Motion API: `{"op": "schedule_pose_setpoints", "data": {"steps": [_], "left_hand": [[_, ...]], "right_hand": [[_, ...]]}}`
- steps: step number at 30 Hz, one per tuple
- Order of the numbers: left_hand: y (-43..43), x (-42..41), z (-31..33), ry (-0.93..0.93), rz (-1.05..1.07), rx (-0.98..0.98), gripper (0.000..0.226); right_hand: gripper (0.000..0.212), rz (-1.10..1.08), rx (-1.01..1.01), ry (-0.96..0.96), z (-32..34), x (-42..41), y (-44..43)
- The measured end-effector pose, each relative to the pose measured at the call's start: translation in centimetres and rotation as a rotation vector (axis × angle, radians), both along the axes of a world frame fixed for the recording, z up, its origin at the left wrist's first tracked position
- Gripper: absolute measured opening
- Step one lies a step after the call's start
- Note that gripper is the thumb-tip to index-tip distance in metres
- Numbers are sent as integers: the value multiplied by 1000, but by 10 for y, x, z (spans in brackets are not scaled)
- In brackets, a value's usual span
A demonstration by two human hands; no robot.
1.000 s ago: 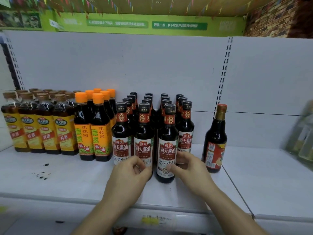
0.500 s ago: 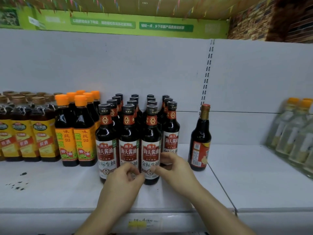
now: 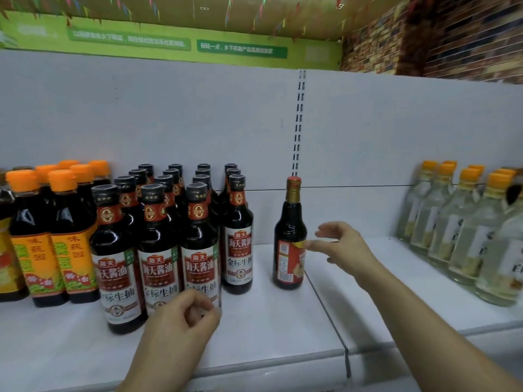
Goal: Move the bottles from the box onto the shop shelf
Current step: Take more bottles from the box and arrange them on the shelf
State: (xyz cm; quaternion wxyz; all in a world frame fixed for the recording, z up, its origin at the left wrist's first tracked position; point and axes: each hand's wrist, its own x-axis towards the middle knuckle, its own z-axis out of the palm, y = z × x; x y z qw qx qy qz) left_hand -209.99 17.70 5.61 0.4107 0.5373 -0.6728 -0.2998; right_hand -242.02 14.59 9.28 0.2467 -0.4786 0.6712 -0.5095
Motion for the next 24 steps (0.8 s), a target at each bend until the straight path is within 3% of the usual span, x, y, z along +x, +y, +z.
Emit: {"op": "schedule_pose_setpoints", "data": {"steps": [4,9,12,24], "left_hand": [[5,-12,0,3,-24,-9,16],[11,-21,-2,22,-54,-20,23],[10,-21,-5,16,-37,-19,17],[7,-30,-10,10,8,-11,13]], "right_hand": [[82,304,156,-22,1,-16,-17],[65,443,154,41,-7,-11,-26],[60,441,132,26,-14,-14,-33],[76,168,58,195,-39,2,-58]]}}
